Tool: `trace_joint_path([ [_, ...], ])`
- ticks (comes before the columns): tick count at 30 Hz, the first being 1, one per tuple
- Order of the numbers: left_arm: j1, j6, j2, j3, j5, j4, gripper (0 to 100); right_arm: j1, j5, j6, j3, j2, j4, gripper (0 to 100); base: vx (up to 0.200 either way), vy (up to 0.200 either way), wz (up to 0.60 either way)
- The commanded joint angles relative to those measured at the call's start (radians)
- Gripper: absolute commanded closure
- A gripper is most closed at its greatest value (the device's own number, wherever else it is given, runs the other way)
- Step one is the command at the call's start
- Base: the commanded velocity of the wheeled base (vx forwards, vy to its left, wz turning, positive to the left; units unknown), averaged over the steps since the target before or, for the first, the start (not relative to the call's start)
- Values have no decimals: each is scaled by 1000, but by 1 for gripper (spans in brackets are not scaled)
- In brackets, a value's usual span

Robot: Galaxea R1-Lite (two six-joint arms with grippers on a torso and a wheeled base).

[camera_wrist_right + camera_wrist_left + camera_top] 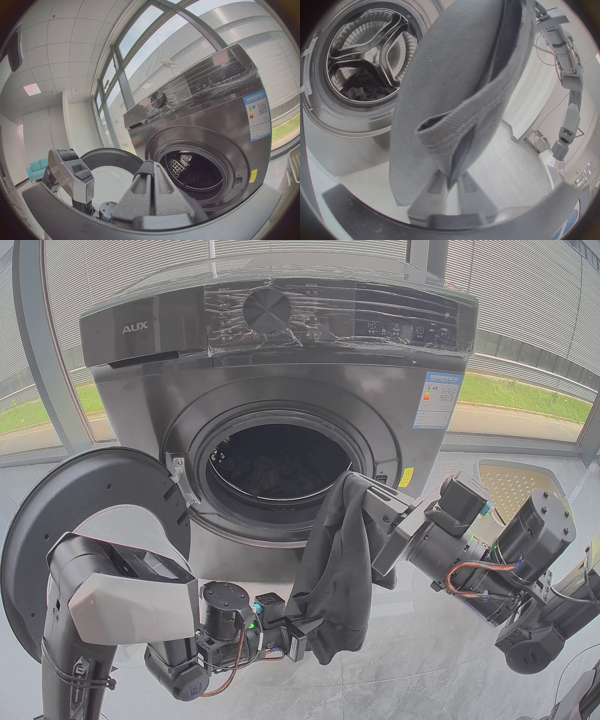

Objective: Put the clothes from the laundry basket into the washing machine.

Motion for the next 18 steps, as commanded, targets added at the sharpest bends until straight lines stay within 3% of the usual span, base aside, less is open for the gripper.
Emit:
trace_joint_path([
  [1, -5, 0, -54, 27, 6, -3, 100, -14, -1, 1, -1, 4, 0, 100, 0, 0, 0],
  [8, 10, 2, -261, 162, 6, -2, 100, -69, -30, 1, 12, 13, 1, 100, 0, 0, 0],
  [12, 88, 2, -415, 282, -9, -2, 100, -137, -15, 7, 58, 31, 1, 100, 0, 0, 0],
  [18, 210, 3, -593, 401, -63, 1, 100, -149, 31, 1, 101, 24, 1, 100, 0, 0, 0],
])
